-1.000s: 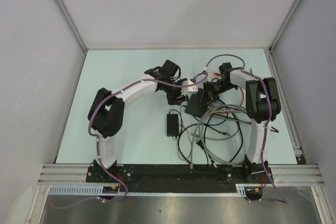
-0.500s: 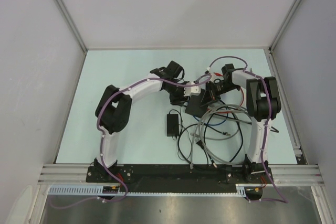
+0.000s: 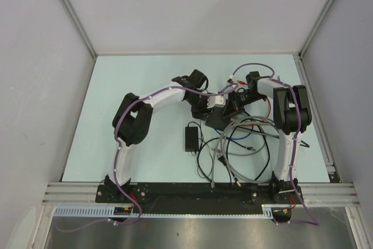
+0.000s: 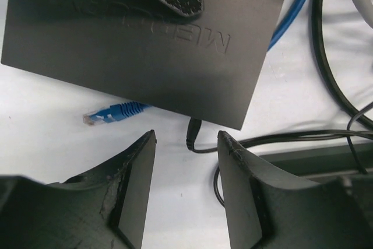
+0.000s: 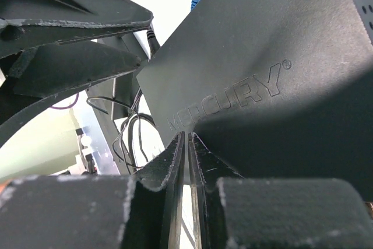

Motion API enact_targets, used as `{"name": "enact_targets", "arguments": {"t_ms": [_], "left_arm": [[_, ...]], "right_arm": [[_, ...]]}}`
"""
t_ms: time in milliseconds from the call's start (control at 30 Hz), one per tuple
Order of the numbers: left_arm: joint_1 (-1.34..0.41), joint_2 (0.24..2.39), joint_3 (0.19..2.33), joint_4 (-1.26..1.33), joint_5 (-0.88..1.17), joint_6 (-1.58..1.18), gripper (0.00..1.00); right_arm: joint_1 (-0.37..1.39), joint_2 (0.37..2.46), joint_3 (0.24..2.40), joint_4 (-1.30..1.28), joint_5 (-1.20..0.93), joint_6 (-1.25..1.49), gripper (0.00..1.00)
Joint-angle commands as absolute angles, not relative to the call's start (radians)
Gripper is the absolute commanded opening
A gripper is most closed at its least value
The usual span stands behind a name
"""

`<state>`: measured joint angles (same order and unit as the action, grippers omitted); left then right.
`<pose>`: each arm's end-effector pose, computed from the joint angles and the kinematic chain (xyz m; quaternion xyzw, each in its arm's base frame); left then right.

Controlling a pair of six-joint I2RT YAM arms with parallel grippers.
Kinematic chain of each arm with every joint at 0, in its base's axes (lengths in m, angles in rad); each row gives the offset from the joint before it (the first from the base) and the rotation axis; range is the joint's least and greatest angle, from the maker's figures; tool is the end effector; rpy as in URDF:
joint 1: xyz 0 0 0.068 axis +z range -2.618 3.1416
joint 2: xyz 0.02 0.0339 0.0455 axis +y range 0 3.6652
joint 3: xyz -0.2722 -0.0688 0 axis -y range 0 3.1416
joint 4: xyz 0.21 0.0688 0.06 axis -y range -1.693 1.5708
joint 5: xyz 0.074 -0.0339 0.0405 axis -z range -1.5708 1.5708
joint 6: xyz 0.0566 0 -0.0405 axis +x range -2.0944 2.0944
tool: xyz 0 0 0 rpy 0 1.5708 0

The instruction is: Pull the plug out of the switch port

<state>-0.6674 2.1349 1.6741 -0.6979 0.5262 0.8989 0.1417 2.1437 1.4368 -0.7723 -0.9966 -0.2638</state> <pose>0.3198 -0.2882 0.1912 0.7045 0.6323 -0.2301 0.2256 0.3653 0.1001 0.1472 -0.1981 0.8551 0.4741 0.0693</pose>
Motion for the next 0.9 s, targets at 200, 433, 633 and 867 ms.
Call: {"name": "enact_targets", "arguments": {"t_ms": [200,433,633,867], "left_arm": [[-0.678,2.157,1.723,-0.709,0.580,0.913,0.50],[-0.684,2.197,1.769,-0.759,0.580,0.950,0.49],[-0.687,2.212,1.786,-0.765,0.581,0.956,0.46],[-0.690,2.209,1.784,-0.776,0.603,0.957,0.40]], "right_arm": [[0.144,2.220,1.408,-0.727,-0.799,-0.324,0.13],[0.141,2.227,1.408,-0.723,-0.805,-0.313,0.13],[0.143,2.232,1.408,-0.724,-0.810,-0.310,0.12],[0.143,2.247,1.408,-0.713,-0.821,-0.298,0.13]]}}
